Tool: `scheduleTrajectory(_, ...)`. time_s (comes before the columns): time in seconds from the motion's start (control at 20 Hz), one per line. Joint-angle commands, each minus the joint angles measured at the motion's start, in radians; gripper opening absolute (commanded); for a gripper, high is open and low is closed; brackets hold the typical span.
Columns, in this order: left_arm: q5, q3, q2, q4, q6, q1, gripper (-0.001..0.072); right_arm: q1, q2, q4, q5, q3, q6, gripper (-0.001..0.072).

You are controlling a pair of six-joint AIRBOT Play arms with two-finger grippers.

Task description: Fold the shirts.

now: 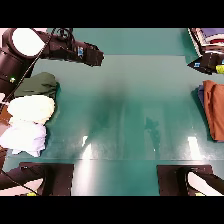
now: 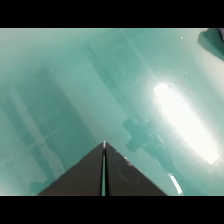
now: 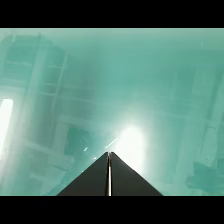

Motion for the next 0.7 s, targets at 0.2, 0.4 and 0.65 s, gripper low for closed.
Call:
scheduleTrajectory(0.2,0.000,0.000,0.000,0.000,0.000,-0.001,0.0027,0.003,0.001,0.001,0.001,0.001,0.000,0.0021)
scheduleTrajectory(0.4,0.000,0.000,0.000,0.000,0.000,-0.001,0.0027,0.003,0.001,0.001,0.002,0.001,0.000,0.0021)
scheduleTrajectory(0.65,0.002,0.000,0.000,-0.011,-0.009,-0.001,0.0027,0.003,0.001,0.000,0.028,0.001,0.000,0.0021)
